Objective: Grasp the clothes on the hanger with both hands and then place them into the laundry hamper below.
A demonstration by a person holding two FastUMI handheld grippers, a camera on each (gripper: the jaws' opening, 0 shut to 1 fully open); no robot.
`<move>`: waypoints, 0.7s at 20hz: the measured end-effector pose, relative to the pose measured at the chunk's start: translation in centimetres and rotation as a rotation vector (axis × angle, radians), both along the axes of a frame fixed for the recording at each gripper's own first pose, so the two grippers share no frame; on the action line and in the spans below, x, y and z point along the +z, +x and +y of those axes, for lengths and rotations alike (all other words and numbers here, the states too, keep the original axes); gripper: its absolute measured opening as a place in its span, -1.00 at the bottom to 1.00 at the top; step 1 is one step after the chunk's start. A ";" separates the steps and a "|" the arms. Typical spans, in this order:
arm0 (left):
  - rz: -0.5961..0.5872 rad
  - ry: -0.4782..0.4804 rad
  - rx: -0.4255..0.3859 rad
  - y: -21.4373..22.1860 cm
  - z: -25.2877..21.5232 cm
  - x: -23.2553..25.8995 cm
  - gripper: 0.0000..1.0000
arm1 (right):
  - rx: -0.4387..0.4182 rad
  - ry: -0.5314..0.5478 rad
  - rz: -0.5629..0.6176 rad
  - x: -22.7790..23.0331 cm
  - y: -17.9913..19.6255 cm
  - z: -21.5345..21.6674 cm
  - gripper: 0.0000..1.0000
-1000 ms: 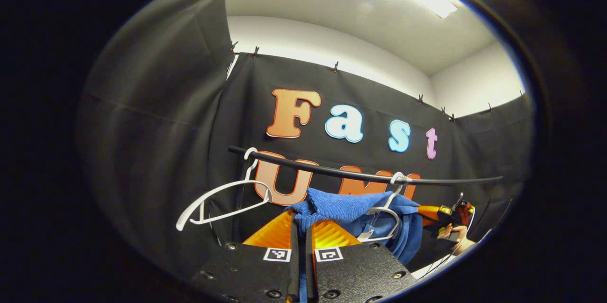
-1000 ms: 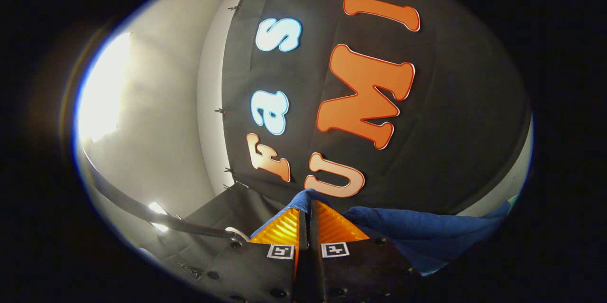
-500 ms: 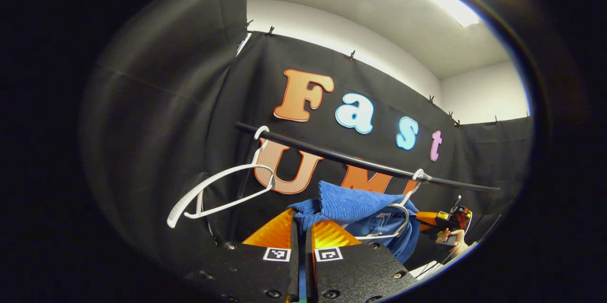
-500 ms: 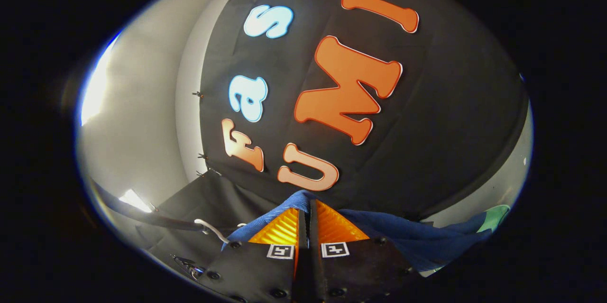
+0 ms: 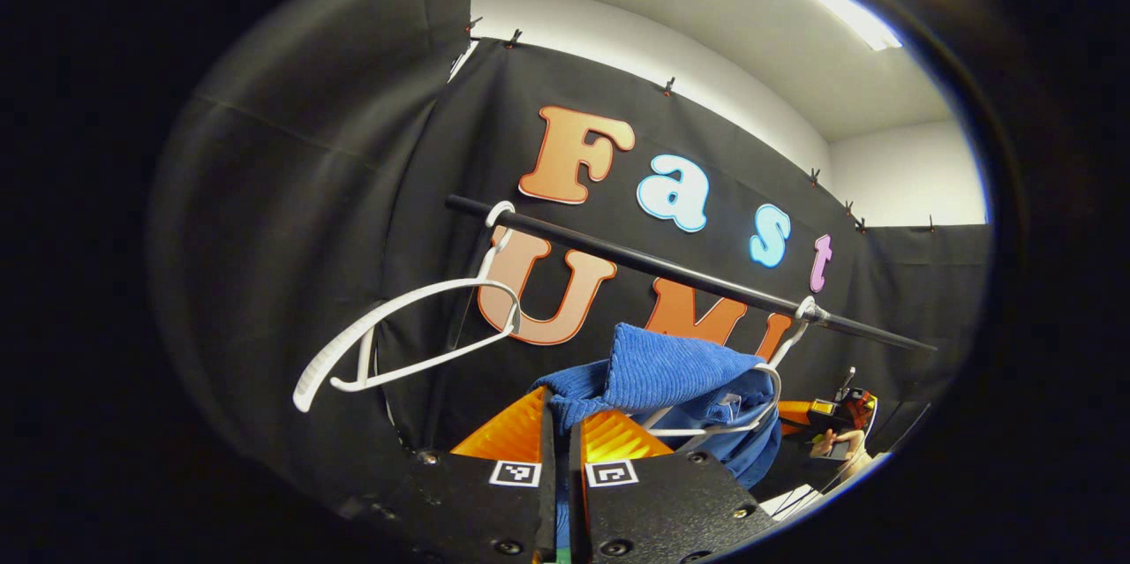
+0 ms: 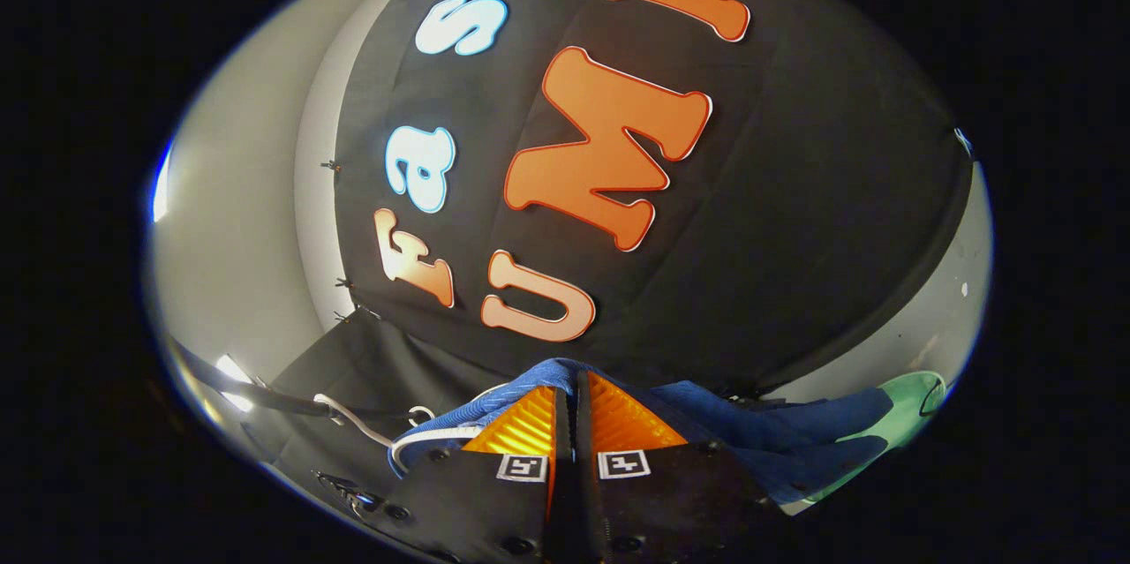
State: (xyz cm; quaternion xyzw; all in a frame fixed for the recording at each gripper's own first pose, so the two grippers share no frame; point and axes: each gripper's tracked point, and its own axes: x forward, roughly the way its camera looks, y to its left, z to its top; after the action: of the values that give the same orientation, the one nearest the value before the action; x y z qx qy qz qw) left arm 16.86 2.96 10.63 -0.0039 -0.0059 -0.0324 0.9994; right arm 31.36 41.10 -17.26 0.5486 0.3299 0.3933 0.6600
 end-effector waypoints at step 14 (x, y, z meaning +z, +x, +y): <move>-0.023 0.180 -0.090 0.2 -2.5 5.1 -0.89 | -0.028 0.043 -0.097 5.7 2.9 -0.9 -0.86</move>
State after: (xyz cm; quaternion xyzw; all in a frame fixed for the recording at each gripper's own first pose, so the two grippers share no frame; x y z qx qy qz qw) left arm 17.07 0.46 15.69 0.0862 -0.0143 -0.0779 0.9931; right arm 34.28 40.23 -11.60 0.5474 0.2812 0.4172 0.6687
